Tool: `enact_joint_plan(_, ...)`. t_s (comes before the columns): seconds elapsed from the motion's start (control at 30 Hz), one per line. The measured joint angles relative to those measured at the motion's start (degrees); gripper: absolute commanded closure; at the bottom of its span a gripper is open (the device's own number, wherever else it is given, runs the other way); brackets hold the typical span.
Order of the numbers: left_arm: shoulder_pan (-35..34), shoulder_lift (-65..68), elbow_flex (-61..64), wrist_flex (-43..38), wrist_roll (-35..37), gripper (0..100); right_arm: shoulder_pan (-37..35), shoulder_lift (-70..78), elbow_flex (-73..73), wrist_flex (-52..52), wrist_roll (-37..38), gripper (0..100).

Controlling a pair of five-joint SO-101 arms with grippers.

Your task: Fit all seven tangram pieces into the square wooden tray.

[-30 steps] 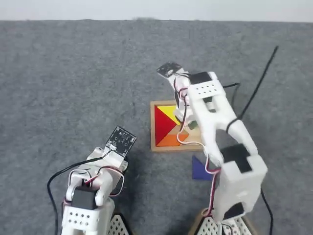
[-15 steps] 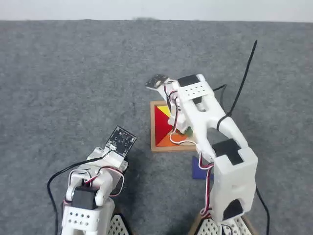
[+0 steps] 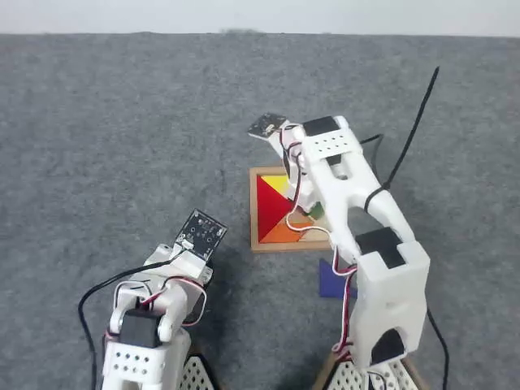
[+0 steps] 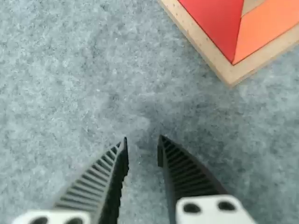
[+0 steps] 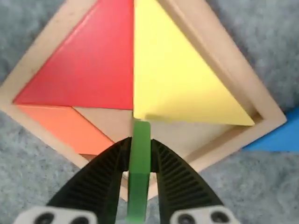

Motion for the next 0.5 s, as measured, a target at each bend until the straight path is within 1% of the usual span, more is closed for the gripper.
enact_joint_plan(0.1,0.0,0.0,0.0,0.0,0.0,90,-0.35,0.0,0.0,0.0,0.26,98.7)
enact_joint_plan(0.27,0.0,0.0,0.0,0.0,0.0,90,-0.18,0.0,0.0,0.0,0.35,86.7)
enact_joint_plan(0.33,0.0,0.0,0.0,0.0,0.0,90,-0.26,0.0,0.0,0.0,0.35,83.3)
enact_joint_plan(0.5,0.0,0.0,0.0,0.0,0.0,90,-0.26,0.0,0.0,0.0,0.35,82.1)
